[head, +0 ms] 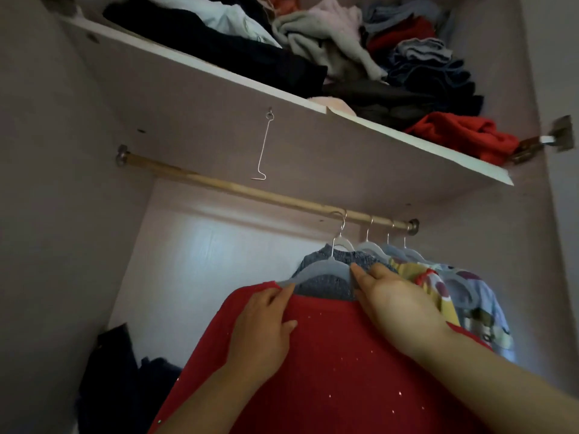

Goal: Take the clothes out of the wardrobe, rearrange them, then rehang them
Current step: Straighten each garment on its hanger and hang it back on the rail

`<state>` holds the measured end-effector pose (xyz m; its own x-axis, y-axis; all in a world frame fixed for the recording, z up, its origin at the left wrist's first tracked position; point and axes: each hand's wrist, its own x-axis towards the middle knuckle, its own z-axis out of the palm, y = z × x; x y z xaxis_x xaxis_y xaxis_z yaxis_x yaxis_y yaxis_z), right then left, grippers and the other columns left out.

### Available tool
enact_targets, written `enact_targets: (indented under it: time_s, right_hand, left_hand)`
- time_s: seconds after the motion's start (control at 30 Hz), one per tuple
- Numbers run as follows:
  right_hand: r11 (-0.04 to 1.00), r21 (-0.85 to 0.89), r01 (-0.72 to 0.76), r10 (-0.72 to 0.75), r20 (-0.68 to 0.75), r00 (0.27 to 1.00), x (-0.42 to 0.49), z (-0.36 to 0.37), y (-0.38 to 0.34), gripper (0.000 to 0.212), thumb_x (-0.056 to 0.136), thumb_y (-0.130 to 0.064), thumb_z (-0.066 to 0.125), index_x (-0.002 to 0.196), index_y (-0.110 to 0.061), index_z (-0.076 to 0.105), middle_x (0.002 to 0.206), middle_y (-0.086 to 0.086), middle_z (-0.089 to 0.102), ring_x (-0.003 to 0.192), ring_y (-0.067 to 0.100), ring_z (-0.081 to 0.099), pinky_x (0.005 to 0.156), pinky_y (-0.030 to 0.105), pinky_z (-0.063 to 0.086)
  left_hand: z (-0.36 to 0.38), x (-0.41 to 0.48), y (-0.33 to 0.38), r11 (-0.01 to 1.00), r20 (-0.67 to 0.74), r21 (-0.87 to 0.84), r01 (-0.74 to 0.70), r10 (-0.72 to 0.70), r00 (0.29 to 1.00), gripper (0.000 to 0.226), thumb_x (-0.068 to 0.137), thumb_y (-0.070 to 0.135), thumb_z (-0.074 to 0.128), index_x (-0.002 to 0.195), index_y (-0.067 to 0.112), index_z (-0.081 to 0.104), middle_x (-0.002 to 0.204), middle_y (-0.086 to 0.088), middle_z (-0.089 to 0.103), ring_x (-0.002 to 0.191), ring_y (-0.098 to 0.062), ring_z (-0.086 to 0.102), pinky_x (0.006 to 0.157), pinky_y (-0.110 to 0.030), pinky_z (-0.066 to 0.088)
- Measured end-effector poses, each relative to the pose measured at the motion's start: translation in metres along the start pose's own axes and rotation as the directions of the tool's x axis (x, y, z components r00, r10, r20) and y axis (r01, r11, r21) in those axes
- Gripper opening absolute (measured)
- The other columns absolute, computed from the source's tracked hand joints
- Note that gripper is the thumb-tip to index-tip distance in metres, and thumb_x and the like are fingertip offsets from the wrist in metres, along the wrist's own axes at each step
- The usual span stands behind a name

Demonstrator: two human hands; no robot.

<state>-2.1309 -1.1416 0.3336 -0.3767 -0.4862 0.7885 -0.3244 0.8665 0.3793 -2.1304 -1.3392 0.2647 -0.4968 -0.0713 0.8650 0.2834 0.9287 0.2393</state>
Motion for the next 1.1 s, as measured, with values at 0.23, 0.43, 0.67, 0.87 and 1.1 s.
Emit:
enact_targets:
  time_s: [0.23,0.43,0.67,0.87,1.1]
  right_hand:
    - [0.993,-0.026,-0.115,0.114,-0.034,0.993,0.115,0.054,0.015,0.022,0.097,-0.018,0.039,0.118,-0.016,0.043,0.105,0.007,0.047,0.093,0.032,0.057,0.066,0.033,0.042]
    - [0.98,-0.053,-0.192,0.191,-0.028,0.981,0.177,0.091,0.014,0.029,0.095,-0.009,0.039,0.122,-0.013,0.049,0.112,0.011,0.051,0.1,0.033,0.057,0.073,0.037,0.045]
    - [0.972,-0.113,-0.207,0.212,0.035,0.977,0.172,0.135,0.001,0.036,0.093,-0.005,0.039,0.128,-0.011,0.046,0.112,0.01,0.05,0.101,0.03,0.055,0.067,0.032,0.036]
    - [0.964,-0.173,-0.204,0.21,0.016,0.978,0.147,0.13,-0.012,0.042,0.095,-0.02,0.04,0.137,-0.018,0.039,0.128,0.007,0.047,0.118,0.027,0.044,0.087,0.036,0.039]
    - [0.996,-0.069,0.063,-0.058,0.071,0.996,0.049,0.13,-0.036,0.05,0.051,-0.021,0.082,0.1,-0.024,0.073,0.101,0.008,0.068,0.095,0.03,0.065,0.087,0.048,0.049]
  left_hand:
    - [0.047,0.07,-0.05,1.0,-0.001,-0.017,-0.025,0.025,1.0,0.062,0.094,0.036,0.049,0.148,0.029,0.019,0.148,0.005,0.027,0.135,-0.012,0.025,0.111,-0.025,0.023]
    - [0.077,0.086,-0.083,0.997,0.004,-0.024,-0.076,0.076,0.997,0.061,0.094,0.038,0.049,0.147,0.033,0.019,0.148,0.009,0.026,0.135,-0.008,0.025,0.112,-0.023,0.021]
    - [0.093,0.078,-0.109,0.998,0.089,-0.041,-0.054,0.057,0.994,0.061,0.094,0.038,0.049,0.147,0.032,0.019,0.145,0.008,0.028,0.132,-0.009,0.029,0.107,-0.019,0.024]
    - [0.091,0.069,-0.103,0.999,0.136,-0.024,-0.036,0.039,0.99,0.061,0.093,0.037,0.05,0.147,0.03,0.022,0.142,0.006,0.033,0.129,-0.012,0.034,0.106,-0.023,0.028]
    - [0.081,0.029,-0.079,1.0,0.268,-0.002,0.014,-0.013,0.963,0.063,0.092,0.036,0.053,0.147,0.028,0.023,0.143,0.002,0.033,0.129,-0.016,0.036,0.104,-0.028,0.034]
